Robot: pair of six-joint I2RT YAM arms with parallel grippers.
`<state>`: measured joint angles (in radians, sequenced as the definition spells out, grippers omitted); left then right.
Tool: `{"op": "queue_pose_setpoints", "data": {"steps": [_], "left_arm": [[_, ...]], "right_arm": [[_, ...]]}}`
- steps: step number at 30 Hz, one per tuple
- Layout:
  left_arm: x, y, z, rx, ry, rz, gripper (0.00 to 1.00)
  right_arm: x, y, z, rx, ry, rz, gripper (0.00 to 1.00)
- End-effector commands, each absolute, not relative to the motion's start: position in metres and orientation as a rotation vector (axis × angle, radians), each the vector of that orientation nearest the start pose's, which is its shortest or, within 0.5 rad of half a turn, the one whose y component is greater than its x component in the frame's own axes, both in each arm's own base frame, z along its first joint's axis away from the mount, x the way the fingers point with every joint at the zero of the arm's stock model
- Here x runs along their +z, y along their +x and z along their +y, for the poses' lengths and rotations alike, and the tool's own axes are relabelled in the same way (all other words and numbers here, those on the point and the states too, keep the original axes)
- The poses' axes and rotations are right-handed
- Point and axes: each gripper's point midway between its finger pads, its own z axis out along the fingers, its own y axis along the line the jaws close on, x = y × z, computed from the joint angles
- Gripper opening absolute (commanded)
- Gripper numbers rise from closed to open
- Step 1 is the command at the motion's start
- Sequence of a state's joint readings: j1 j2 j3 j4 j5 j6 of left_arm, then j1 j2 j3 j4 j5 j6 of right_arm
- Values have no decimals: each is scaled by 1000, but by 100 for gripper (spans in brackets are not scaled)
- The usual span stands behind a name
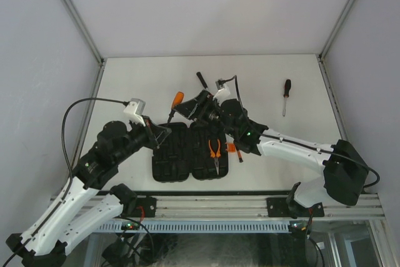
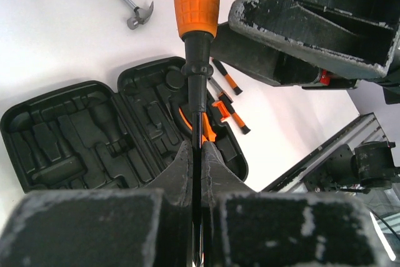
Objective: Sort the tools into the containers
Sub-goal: Place the screwdriver in the storage box.
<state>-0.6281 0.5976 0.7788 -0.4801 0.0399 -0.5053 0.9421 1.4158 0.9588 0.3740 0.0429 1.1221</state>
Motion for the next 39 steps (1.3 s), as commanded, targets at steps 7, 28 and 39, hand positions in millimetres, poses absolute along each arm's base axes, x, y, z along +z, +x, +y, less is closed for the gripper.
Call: {"op": "queue_pose_setpoints", "data": {"steps": [7,28,39], "left_arm": [[268,194,-183,-881,161,1885,0],[261,190,-186,-893,190,1902,6],[260,188,-181,-875,178,1911,59]], "right_arm": [[324,267,398,1579,267,1774,54],[321,267,402,1594,249,1776,22],[313,273,382,1423,238,1802,14]]}}
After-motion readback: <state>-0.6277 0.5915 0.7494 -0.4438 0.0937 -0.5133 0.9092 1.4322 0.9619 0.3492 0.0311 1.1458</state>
